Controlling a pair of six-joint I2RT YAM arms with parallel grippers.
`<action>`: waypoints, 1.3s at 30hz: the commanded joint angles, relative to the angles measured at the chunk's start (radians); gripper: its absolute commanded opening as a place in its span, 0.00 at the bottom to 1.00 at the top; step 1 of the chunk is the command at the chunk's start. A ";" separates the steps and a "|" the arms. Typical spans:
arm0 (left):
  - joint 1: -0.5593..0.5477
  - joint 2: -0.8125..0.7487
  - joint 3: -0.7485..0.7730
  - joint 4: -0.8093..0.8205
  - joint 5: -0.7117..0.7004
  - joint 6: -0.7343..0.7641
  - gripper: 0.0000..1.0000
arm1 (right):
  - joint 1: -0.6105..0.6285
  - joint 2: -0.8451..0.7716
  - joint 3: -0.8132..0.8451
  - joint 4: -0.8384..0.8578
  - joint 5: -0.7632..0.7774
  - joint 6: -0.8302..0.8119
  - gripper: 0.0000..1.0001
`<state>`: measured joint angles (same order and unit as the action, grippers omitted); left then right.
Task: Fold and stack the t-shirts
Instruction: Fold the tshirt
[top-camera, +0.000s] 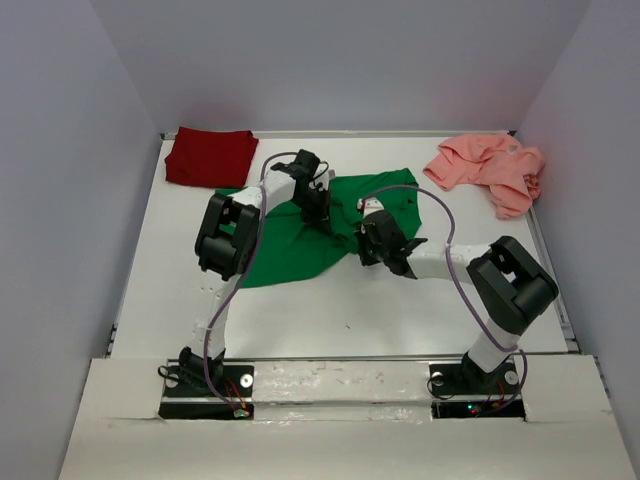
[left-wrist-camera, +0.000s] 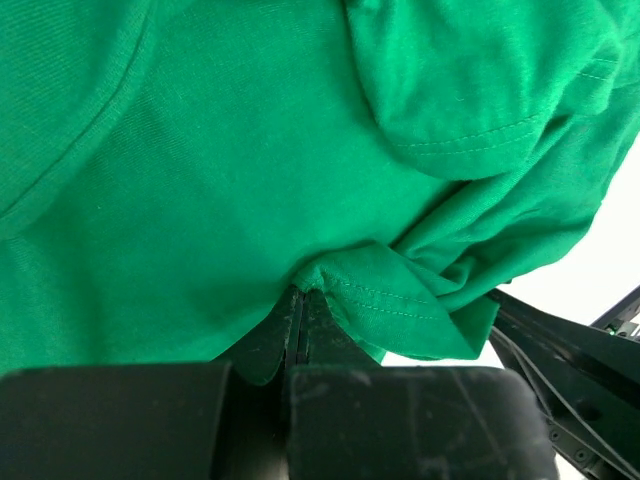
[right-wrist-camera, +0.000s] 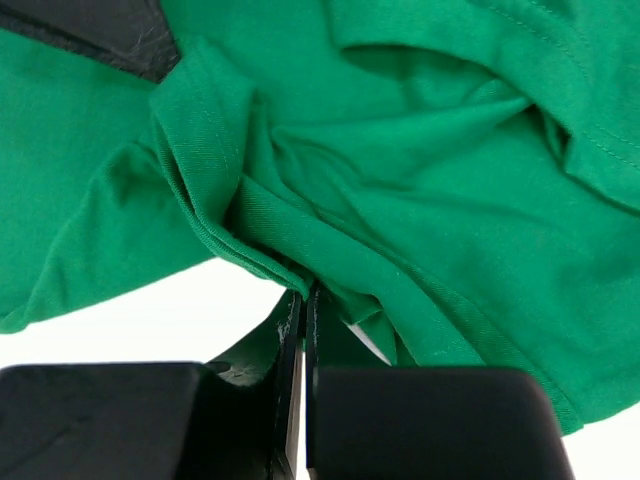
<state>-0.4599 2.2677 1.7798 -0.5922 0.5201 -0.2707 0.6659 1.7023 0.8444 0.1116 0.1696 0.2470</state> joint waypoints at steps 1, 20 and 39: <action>0.004 0.003 0.012 -0.024 0.024 0.010 0.00 | -0.009 -0.026 0.024 0.019 0.005 -0.002 0.00; 0.001 -0.100 -0.028 -0.021 0.089 -0.018 0.38 | -0.060 -0.107 0.367 -0.599 -0.507 0.005 0.00; 0.291 -0.554 -0.287 -0.049 -0.017 -0.045 0.91 | -0.308 0.069 0.539 -0.681 -0.640 -0.086 0.00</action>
<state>-0.2428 1.8530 1.6382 -0.6201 0.5110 -0.3038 0.4145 1.7252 1.3178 -0.5484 -0.4137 0.1917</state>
